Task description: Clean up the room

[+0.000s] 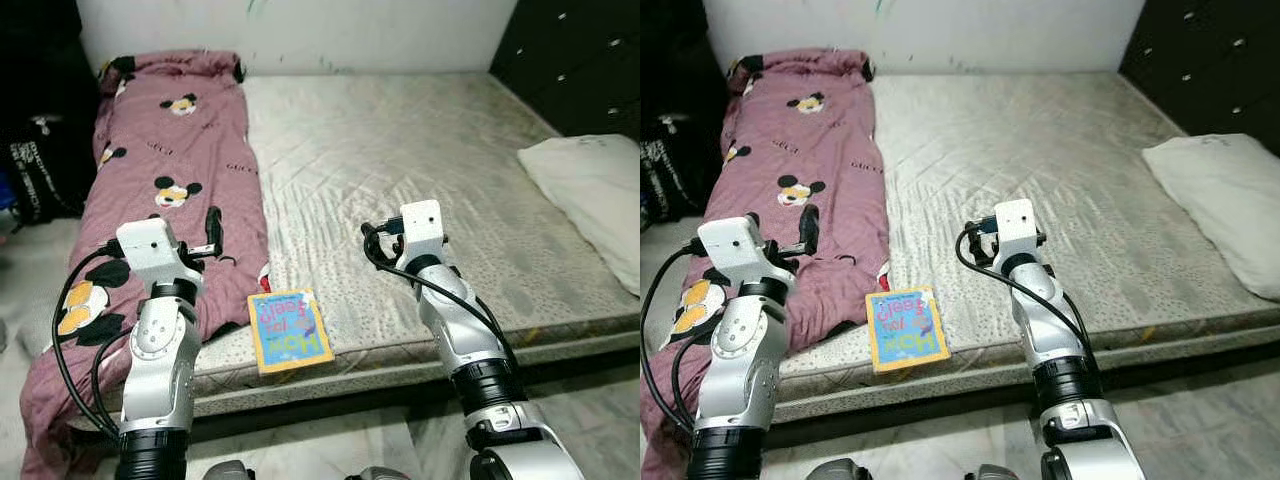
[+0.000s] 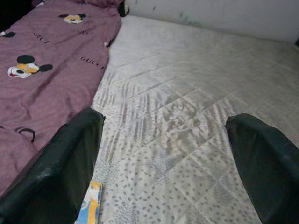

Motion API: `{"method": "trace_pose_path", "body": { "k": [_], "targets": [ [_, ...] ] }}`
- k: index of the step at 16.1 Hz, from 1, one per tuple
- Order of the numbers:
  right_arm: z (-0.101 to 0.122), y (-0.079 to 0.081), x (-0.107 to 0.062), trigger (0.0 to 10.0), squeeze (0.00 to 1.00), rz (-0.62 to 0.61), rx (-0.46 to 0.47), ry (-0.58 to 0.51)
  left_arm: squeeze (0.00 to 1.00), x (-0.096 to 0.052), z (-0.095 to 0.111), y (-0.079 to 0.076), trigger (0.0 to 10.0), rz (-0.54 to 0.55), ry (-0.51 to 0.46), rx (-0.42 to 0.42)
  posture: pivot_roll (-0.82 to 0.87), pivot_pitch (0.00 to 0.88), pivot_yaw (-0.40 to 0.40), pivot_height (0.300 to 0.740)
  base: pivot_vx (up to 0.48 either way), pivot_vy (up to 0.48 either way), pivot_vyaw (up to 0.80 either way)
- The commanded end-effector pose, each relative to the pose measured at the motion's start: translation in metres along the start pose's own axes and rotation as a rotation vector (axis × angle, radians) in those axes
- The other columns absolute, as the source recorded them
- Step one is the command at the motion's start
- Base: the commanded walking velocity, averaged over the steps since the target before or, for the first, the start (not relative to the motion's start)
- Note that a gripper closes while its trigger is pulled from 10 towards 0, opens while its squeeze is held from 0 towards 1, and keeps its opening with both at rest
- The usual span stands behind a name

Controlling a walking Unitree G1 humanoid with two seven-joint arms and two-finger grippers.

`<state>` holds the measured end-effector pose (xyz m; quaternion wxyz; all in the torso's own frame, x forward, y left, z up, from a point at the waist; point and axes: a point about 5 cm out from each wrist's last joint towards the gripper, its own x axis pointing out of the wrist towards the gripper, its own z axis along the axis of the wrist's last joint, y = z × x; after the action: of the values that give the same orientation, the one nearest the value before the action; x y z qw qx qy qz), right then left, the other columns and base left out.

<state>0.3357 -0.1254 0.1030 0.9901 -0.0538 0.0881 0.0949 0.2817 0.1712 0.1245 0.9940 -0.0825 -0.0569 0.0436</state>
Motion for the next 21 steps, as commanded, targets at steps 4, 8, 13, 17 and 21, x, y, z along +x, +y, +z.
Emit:
{"method": "trace_pose_path", "body": {
  "k": [4,8,13,17,21],
  "targets": [
    [0.002,0.0,0.002,10.0,0.0,0.0,0.002,-0.004,0.0,0.003,0.003,-0.002,10.0,-0.015,-0.013,0.013,-0.02,0.0,-0.041,0.738,0.303,0.0,0.0],
    [0.002,0.0,0.002,10.0,0.0,-0.003,0.003,-0.006,0.0,0.004,0.003,-0.002,10.0,-0.017,-0.01,0.015,-0.01,0.0,-0.042,0.738,0.313,0.0,0.0],
    [0.005,0.001,0.007,10.0,0.0,-0.007,-0.018,-0.02,0.0,0.011,0.009,0.004,10.0,0.03,-0.011,0.009,0.01,0.0,-0.042,0.738,0.123,0.0,0.0],
    [0.006,-0.001,0.009,10.0,0.0,-0.02,0.004,-0.017,0.0,0.006,0.006,0.001,10.0,0.019,-0.011,0.028,0.01,0.0,-0.041,0.738,0.0,0.112,-0.11],
    [0.007,0.014,0.008,10.0,0.0,0.032,-0.031,-0.033,0.0,0.0,-0.005,-0.004,10.0,-0.005,0.041,0.029,0.01,0.0,-0.03,0.738,0.0,0.48,-0.11]
  ]
}}
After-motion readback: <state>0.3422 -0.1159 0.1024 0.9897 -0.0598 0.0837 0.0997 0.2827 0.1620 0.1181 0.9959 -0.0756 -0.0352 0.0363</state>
